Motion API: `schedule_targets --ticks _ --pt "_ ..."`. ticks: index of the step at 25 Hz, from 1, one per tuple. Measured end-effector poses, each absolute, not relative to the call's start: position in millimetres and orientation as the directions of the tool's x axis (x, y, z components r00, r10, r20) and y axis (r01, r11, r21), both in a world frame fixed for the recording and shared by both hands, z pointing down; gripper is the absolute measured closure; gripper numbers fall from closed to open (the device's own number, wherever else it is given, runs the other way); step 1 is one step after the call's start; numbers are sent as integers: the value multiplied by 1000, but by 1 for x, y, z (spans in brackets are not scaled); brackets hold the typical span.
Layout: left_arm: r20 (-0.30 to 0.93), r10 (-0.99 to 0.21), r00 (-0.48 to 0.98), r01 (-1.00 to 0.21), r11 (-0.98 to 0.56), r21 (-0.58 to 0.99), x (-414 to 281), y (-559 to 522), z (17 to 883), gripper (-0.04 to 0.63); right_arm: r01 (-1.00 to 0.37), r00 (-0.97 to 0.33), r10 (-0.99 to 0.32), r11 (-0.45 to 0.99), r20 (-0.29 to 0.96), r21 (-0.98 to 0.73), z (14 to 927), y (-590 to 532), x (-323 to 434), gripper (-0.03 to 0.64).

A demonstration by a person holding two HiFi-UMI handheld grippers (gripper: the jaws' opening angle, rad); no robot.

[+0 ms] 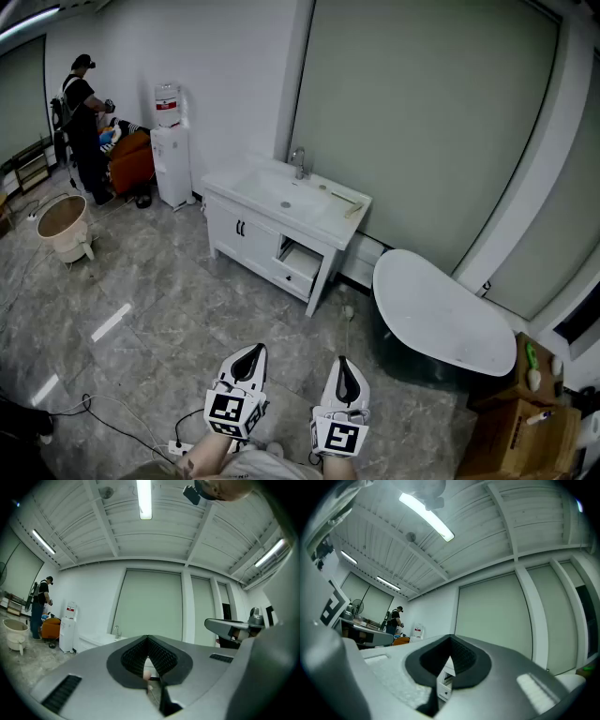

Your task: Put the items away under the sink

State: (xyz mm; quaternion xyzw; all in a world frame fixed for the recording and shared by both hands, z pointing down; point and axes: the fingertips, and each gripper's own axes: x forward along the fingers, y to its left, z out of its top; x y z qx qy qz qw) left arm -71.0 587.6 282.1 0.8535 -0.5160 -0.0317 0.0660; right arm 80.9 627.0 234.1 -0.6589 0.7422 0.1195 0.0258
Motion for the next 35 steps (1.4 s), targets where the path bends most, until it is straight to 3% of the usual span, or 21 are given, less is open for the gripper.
schedule_targets --ticks 18,24,25,26,28,29,31,35 --pt "39 -886 462 -881 -454 131 -52 586 284 586 -984 -138 -972 113 -189 139 234 624 97 618" --pt "57 -849 525 -845 -512 153 -30 576 285 583 -980 -199 -954 195 -224 41 233 614 114 617" --pt "55 -842 536 -837 -521 168 -27 575 286 563 -977 -214 -950 214 -229 28 234 612 116 594" --pt "50 -836 546 -828 -529 186 -24 573 287 495 -974 -225 -946 227 -233 18 236 610 118 484" --pt "38 -830 557 -814 -537 220 -21 567 287 371 -971 -235 -943 239 -234 14 241 605 121 358" --pt "35 -829 557 -812 -536 230 -19 564 287 320 -971 -235 -944 238 -232 17 242 602 124 353" --pt "39 -830 556 -813 -534 231 -17 560 287 281 -972 -232 -946 233 -228 22 244 599 129 351" --pt "63 -826 560 -815 -535 221 -14 552 290 270 -971 -238 -946 240 -221 19 248 589 132 351"
